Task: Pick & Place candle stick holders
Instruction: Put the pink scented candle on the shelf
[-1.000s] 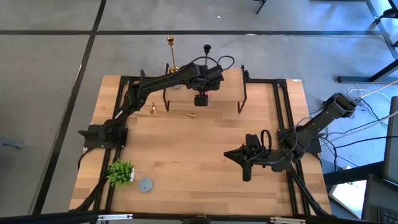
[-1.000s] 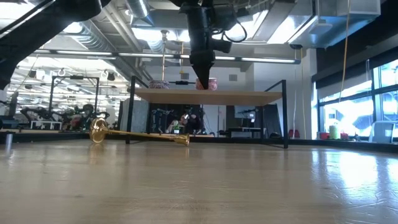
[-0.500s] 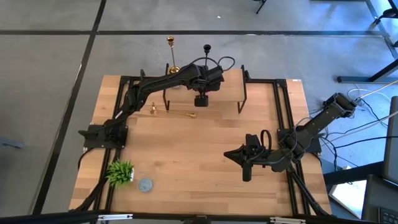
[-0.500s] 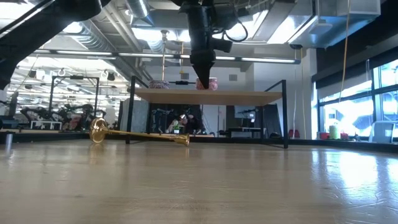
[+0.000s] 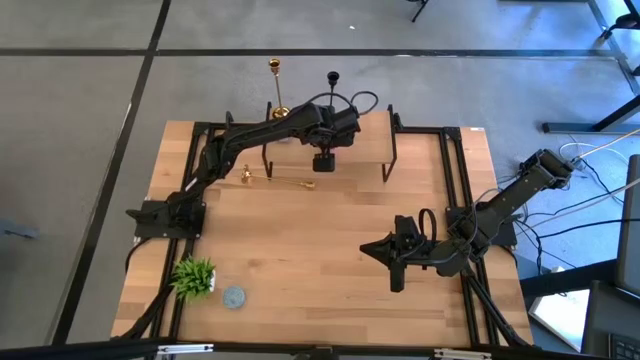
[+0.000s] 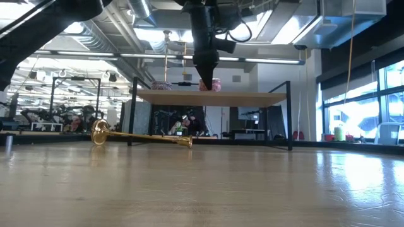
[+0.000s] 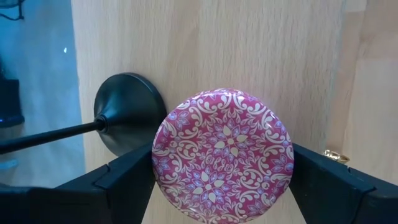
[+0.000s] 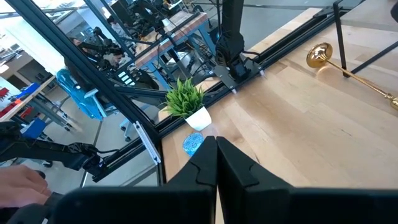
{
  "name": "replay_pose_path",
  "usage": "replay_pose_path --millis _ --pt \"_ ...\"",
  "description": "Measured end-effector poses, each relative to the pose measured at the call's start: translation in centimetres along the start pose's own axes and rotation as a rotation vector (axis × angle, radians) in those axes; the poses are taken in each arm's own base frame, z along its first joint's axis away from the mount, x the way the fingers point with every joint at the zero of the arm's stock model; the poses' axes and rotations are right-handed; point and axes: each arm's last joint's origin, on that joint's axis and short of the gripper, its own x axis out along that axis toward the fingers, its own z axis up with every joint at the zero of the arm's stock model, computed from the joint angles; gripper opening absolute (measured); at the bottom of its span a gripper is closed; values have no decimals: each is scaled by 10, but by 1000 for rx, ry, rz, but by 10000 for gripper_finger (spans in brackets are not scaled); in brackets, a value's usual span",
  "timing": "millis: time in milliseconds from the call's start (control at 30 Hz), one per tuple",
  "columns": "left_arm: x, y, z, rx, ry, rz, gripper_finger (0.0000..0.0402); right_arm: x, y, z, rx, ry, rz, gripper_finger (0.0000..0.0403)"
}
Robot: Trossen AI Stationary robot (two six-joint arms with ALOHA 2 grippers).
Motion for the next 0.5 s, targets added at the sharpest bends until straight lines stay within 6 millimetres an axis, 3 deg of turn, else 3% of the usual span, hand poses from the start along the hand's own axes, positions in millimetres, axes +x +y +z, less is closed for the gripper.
replay_pose_path --millis 500 --pt "-1 0 0 3 17 51 325 0 0 0 1 -1 0 1"
